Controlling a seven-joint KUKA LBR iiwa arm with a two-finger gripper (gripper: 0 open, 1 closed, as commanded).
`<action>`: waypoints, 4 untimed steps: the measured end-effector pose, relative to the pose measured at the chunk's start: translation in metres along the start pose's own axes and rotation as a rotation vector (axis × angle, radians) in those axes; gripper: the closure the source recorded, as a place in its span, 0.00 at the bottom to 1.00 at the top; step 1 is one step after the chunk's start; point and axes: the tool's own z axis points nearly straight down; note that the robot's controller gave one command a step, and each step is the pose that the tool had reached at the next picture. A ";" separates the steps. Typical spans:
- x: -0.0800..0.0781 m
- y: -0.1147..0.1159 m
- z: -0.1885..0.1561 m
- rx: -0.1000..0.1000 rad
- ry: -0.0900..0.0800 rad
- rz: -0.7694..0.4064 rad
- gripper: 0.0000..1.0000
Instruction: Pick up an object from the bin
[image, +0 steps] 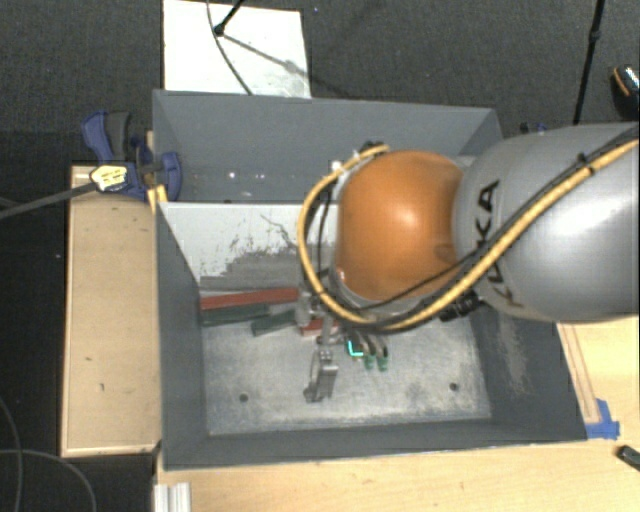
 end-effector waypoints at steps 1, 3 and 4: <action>-0.091 -0.038 0.012 -0.001 -0.012 0.132 0.00; -0.105 -0.086 0.152 -0.001 -0.009 0.146 0.00; -0.105 -0.086 0.150 -0.003 -0.011 0.151 1.00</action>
Offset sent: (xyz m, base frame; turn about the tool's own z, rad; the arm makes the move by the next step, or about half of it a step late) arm 0.0878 -0.0359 -0.0127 0.1268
